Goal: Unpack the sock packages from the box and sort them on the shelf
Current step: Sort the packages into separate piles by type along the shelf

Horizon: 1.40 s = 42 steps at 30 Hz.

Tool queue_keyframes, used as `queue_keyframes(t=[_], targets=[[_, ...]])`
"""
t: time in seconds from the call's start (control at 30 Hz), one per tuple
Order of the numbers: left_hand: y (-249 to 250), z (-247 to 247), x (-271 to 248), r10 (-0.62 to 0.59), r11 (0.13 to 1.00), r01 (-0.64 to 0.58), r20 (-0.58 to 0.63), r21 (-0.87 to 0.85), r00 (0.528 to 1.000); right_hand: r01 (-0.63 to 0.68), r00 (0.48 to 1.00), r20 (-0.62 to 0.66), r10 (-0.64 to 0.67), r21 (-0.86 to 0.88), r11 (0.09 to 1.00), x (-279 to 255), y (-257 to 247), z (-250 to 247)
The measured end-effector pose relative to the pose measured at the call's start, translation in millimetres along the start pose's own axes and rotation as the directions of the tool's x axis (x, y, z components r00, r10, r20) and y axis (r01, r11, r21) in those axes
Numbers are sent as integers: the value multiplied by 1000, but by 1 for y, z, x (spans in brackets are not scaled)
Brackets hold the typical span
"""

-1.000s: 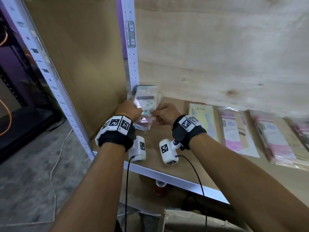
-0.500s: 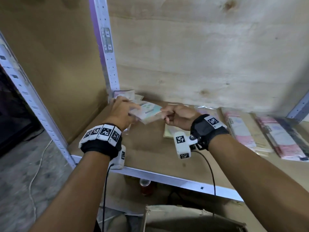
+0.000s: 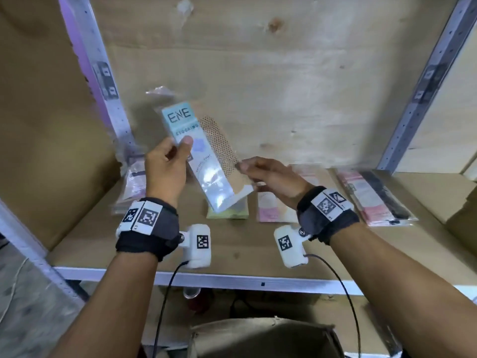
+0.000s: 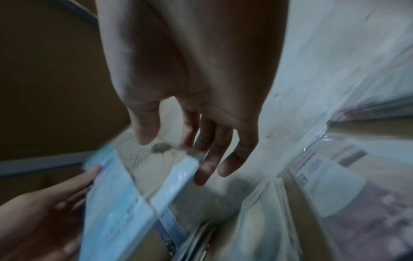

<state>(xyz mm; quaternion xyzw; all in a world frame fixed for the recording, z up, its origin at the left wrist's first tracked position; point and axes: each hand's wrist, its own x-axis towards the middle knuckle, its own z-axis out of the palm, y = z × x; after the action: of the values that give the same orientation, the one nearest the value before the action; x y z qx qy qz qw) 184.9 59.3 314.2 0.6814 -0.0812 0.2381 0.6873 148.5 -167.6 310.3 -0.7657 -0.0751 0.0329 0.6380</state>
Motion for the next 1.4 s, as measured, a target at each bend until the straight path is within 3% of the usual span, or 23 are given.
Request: queue_keyframes(t=[0.1,0.23,0.3,0.37,0.47,0.57,0.7,0.77,0.9,0.97,1.03,1.13,1.23,1.4], targets=[[-18,15,-4,-252,963,256,53,-80,966,4,998,-55,-5,-17,1000,-11,10,-5],[-26,22,-2,-363,919,362,28,-155,931,21,999,-47,-23,-48,999,-26,28,-23],[-25,18,3,-346,935,340,-46,-96,937,3,1000,-25,-6,-94,996,-35,35,-31],[-27,12,7,-305,945,312,-77,101,949,-2,1000,1,2,-119,993,-43,40,-40],[-29,3,9,-306,932,284,68,225,950,29,1000,14,-26,-173,985,-52,48,-55],[-32,4,9,-337,920,261,247,293,908,33,999,4,-33,-291,956,-55,57,-68],[-32,24,6,-297,866,113,318,487,900,-42,999,-26,33,-487,872,-55,66,-71],[-27,33,3,-264,864,76,319,498,910,-53,998,-53,27,-561,826,-54,63,-67],[-20,35,3,-271,897,130,293,422,917,30,989,-92,-115,-637,770,-54,57,-58],[-17,34,1,-272,919,156,297,361,915,81,978,-106,-182,-608,790,-55,56,-58],[-10,40,-4,-321,938,258,299,232,899,131,966,-123,-226,-520,844,-56,57,-61],[-3,52,-13,-431,882,470,333,-42,839,164,953,-165,-256,-429,888,-56,60,-64],[-2,59,-20,-458,829,546,416,-117,785,160,953,-178,-243,-386,908,-56,63,-65],[-14,62,-21,-517,784,580,285,-222,807,182,949,-185,-257,-342,922,-59,63,-64]])
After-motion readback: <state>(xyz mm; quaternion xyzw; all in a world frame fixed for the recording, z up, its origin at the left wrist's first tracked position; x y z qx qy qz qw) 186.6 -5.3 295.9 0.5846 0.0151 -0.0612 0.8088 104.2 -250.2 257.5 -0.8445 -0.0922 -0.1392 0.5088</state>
